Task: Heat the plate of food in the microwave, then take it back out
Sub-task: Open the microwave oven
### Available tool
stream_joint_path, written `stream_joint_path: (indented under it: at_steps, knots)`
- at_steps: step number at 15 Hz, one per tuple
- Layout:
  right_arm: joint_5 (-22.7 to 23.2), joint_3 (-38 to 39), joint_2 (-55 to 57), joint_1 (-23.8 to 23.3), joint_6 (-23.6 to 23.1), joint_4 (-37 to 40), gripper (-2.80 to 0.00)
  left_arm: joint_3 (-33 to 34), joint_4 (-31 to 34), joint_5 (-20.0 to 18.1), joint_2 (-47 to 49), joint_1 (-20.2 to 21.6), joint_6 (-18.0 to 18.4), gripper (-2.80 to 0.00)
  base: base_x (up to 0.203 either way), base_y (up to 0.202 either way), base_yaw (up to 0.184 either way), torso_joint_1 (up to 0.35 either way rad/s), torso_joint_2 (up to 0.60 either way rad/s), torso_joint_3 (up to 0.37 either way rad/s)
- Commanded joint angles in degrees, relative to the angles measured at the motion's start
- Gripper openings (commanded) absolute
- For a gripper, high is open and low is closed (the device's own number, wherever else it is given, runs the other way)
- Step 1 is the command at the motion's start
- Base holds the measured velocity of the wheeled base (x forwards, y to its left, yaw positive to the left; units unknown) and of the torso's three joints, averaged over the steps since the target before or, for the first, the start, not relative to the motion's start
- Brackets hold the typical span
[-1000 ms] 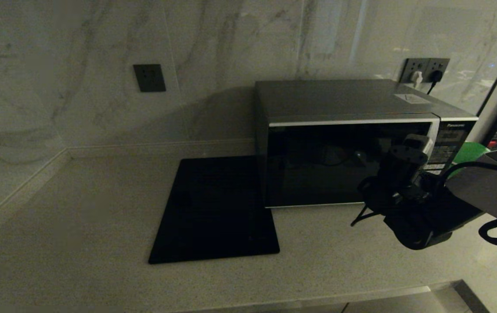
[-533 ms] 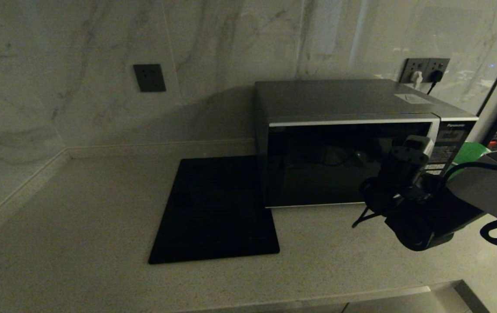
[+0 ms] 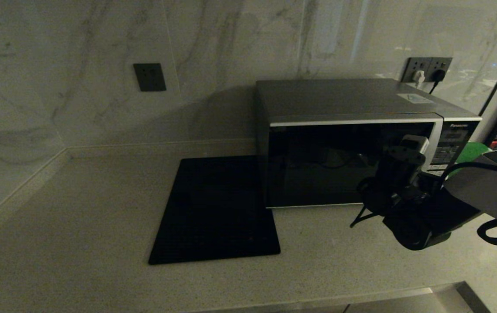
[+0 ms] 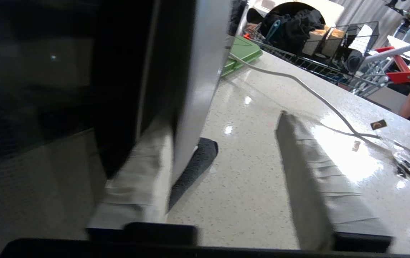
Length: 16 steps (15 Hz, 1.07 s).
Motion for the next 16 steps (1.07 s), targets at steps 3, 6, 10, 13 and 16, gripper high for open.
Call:
stream_joint_path:
  at_steps: [3, 6, 10, 13, 16]
  knots:
    - [-0.82, 0.01, 0.22, 0.02, -0.12, -0.51, -2.8, 0.0, 0.0, 0.01, -0.01, 0.01, -0.03, -2.8, 0.0, 0.0, 0.0, 0.0, 0.0, 0.0]
    - [-0.91, 0.01, 0.22, 0.11, -0.12, -0.51, -2.8, 0.0, 0.0, 0.01, -0.01, 0.01, -0.03, -2.8, 0.0, 0.0, 0.0, 0.0, 0.0, 0.0]
    - [-0.91, 0.95, -0.34, 0.75, -0.03, -0.6, -2.8, 0.0, 0.0, 0.07, -0.01, 0.01, -0.03, -2.8, 0.0, 0.0, 0.0, 0.0, 0.0, 0.0]
    - [-0.91, 2.6, -1.5, 2.44, -0.03, -0.6, -2.8, 0.0, 0.0, 0.01, -0.01, 0.01, -0.03, -2.8, 0.0, 0.0, 0.0, 0.0, 0.0, 0.0]
    - [-0.88, 3.46, -2.1, 4.0, 0.23, -0.69, -2.8, 0.0, 0.0, 0.09, -0.01, 0.01, -0.03, -2.8, 0.0, 0.0, 0.0, 0.0, 0.0, 0.0]
